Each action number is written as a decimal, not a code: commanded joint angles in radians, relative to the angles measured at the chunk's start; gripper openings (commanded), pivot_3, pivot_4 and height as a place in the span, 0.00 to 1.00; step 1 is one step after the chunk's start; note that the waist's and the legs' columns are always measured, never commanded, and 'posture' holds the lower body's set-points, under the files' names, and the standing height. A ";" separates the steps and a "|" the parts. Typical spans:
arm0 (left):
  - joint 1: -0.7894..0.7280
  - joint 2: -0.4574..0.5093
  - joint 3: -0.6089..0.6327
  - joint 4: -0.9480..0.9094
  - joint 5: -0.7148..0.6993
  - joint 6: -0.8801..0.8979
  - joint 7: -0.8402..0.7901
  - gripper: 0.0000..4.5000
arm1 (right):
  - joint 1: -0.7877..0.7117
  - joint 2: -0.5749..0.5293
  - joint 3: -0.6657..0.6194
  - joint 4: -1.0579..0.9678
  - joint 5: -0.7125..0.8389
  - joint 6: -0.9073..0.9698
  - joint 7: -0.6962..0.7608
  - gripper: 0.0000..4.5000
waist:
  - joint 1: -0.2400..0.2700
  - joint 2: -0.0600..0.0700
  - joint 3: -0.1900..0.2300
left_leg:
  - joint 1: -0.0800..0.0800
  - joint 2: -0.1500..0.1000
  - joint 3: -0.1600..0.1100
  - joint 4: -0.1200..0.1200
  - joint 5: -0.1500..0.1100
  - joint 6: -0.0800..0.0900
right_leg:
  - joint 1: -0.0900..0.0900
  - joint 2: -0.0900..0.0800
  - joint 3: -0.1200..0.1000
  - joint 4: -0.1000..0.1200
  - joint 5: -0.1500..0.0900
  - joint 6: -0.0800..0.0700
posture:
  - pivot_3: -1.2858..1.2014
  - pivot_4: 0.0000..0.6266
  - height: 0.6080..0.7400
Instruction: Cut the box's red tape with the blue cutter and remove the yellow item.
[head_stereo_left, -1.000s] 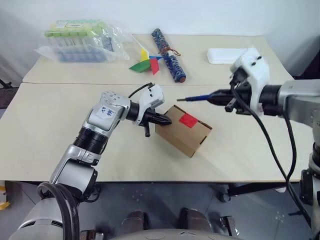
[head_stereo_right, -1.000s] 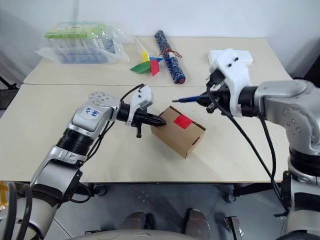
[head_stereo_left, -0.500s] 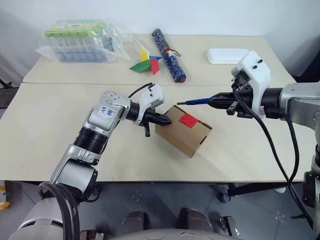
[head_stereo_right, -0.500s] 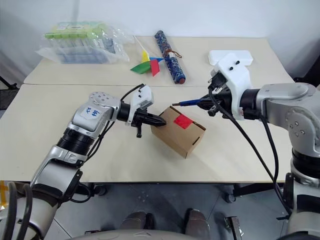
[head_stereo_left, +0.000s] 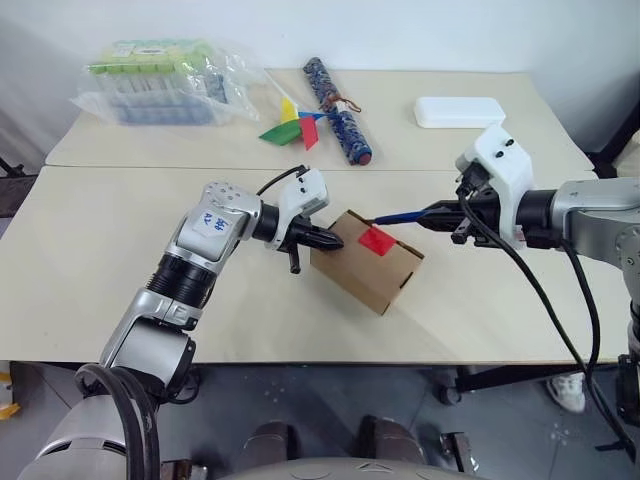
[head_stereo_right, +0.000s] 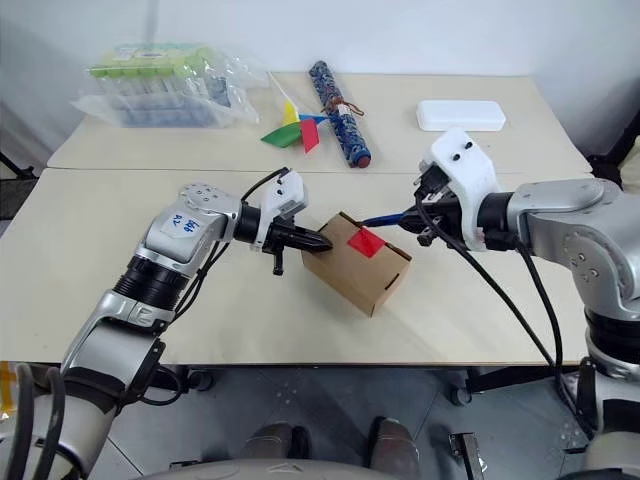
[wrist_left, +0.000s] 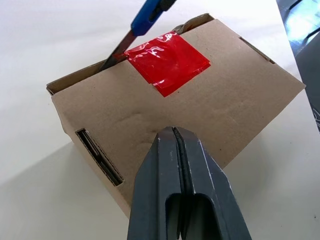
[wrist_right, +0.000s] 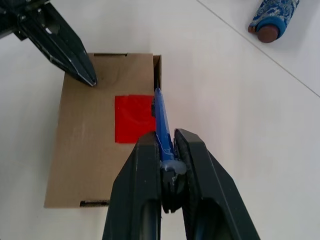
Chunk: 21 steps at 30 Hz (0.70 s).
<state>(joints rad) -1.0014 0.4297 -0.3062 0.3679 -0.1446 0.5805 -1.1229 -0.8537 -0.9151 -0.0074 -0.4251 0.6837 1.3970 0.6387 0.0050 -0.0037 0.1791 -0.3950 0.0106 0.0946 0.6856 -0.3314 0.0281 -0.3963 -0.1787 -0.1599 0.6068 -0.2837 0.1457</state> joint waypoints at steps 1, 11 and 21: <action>-0.009 0.002 -0.037 0.020 0.046 0.016 0.005 0.00 | -0.051 -0.035 -0.012 -0.002 0.002 0.006 0.017 0.03 | 0.000 0.000 0.000 | 0.000 0.000 0.000 0.000 0.000 0.000 | 0.000 0.000 0.000 0.000 0.000 0.000 | 0.52 0.24 1.00; -0.020 -0.009 -0.072 0.004 0.060 0.096 0.009 0.00 | -0.144 -0.036 0.018 0.033 0.030 0.085 0.050 0.03 | 0.001 0.000 0.000 | 0.002 0.000 0.000 0.001 0.000 0.000 | 0.002 0.000 0.000 0.000 0.000 0.000 | 0.52 0.24 1.00; 0.007 -0.020 -0.078 -0.057 0.055 0.159 0.035 0.00 | -0.153 -0.069 0.112 0.056 0.014 0.109 0.076 0.03 | 0.011 0.000 0.000 | 0.004 0.000 0.000 0.001 0.000 0.000 | 0.004 0.000 0.001 0.001 0.000 0.000 | 0.52 0.24 1.00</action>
<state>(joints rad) -1.0235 0.4128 -0.3418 0.3133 -0.1137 0.7132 -1.0877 -1.0000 -0.9641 0.0832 -0.3774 0.7017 1.4918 0.7000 0.0162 -0.0039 0.1788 -0.3907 0.0107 0.0948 0.6865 -0.3315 0.0282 -0.3925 -0.1790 -0.1586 0.6074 -0.2837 0.1457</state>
